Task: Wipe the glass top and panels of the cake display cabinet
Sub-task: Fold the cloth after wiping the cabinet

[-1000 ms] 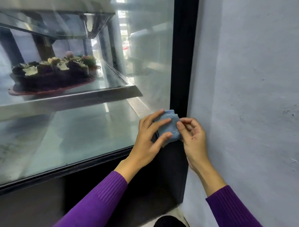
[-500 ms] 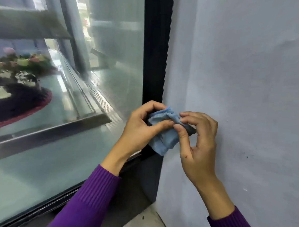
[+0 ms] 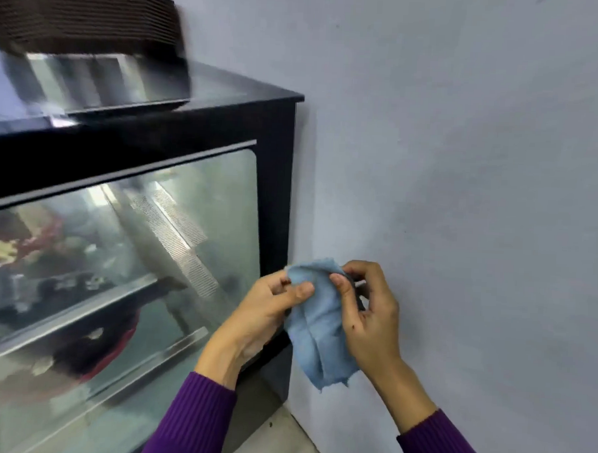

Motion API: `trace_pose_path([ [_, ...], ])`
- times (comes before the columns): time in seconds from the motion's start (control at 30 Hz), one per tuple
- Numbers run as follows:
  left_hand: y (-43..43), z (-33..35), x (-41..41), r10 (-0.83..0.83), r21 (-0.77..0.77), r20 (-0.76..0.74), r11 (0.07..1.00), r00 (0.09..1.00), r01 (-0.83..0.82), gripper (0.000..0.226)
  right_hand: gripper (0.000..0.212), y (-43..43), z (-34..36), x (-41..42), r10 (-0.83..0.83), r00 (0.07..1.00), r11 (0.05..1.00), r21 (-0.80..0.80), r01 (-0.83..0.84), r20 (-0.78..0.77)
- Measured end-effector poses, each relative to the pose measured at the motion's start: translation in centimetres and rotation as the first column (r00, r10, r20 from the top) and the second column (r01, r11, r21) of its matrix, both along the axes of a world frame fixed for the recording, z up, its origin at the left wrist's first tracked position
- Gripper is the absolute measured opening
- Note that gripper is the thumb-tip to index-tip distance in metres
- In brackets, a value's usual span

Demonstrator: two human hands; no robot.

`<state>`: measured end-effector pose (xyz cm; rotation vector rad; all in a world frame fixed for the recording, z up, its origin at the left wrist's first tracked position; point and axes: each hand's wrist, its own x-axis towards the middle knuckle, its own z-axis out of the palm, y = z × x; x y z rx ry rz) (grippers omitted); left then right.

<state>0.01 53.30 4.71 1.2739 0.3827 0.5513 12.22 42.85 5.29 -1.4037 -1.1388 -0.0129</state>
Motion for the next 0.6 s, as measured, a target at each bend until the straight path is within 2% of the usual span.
trace_pose_path([
  [0.1, -2.3, 4.2, -0.5, -0.047, -0.104, -0.07, 0.994, 0.996, 0.039, 0.061, 0.022, -2.1, 4.9, -1.3, -0.035, 0.996, 0.999, 0.005, 0.035, -0.084],
  [0.2, -4.1, 7.8, -0.7, 0.019, -0.206, -0.055, 0.978, 0.998, -0.03, 0.062, 0.009, -4.3, 8.3, -2.3, -0.1, 0.964, 0.995, 0.003, 0.105, -0.248],
  [0.23, -4.7, 8.9, -0.6, 0.024, -0.205, -0.064, 0.978, 0.998, -0.036, 0.059, 0.006, -5.1, 9.1, -2.5, -0.118, 0.93, 0.993, -0.011, 0.121, -0.35],
  [0.33, -6.9, 11.0, -0.3, -0.068, -0.196, -0.099, 0.979, 0.993, 0.048, 0.038, 0.029, -8.8, 10.1, -2.9, -0.087, 0.713, 0.995, -0.1, 0.025, -0.695],
  [0.37, -7.7, 11.4, -0.2, -0.115, -0.215, -0.104, 0.973, 0.988, 0.09, 0.028, 0.034, -10.3, 10.2, -3.1, -0.076, 0.659, 0.991, -0.133, -0.036, -0.748],
  [0.43, -9.7, 11.7, 0.2, -0.186, -0.271, -0.132, 0.952, 0.974, 0.145, 0.024, 0.033, -13.6, 9.9, -3.9, -0.069, 0.627, 0.985, -0.153, -0.082, -0.776],
  [0.53, -13.6, 10.8, 1.2, -0.292, -0.297, -0.215, 0.929, 0.932, 0.222, 0.039, 0.025, -18.7, 8.5, -5.8, -0.17, 0.572, 0.985, -0.116, 0.13, -0.802],
  [0.6, -16.9, 9.4, 2.0, -0.38, -0.251, -0.287, 0.916, 0.879, 0.314, 0.043, 0.019, -22.2, 7.0, -7.1, -0.288, 0.51, 0.938, -0.13, 0.323, -0.811],
])
